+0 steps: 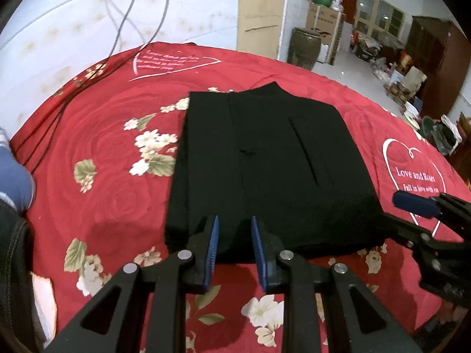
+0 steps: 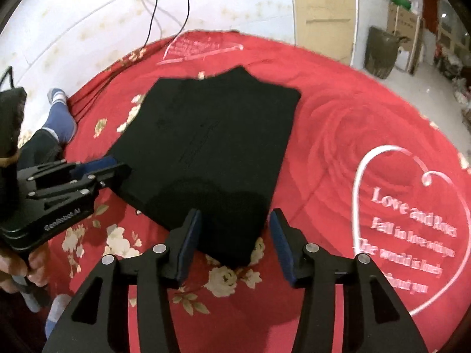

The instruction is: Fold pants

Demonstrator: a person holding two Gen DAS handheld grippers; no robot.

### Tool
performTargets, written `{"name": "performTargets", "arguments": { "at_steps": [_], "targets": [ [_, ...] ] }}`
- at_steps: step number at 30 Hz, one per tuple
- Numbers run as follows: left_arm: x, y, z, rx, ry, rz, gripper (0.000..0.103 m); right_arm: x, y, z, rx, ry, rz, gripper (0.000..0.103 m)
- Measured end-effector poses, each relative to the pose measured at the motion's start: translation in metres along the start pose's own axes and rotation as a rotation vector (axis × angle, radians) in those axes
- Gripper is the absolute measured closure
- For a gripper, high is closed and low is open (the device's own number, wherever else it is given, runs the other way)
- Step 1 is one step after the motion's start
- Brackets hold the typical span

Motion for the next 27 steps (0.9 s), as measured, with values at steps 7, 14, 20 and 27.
{"name": "performTargets", "arguments": {
  "at_steps": [7,14,20,27],
  "targets": [
    [-0.003,0.007,-0.019,-0.012,0.082,0.014,0.077,-0.012,-0.019,-0.022,-0.001,0.111,-0.074,0.060],
    [0.009,0.027,-0.028,0.007,0.141,0.085,0.077,0.012,0.002,-0.015,0.049,0.050,0.025,0.061],
    [0.007,0.004,-0.024,-0.030,0.137,0.036,0.077,0.029,-0.042,-0.015,0.058,0.079,-0.094,0.061],
    [0.009,0.000,-0.030,-0.015,0.186,0.042,0.077,0.062,-0.052,-0.014,0.056,0.080,-0.036,0.061]
  ]
}}
Point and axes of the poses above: each gripper's, at about its wrist camera, not at the fingertips, and y roughly against the way its jaws point, z to its right, x to its top, the point moved 1 cm from there along -y, roughly the way its jaws point, and after that the axes turned 12 degrees about -x, right-handed, at the moved point
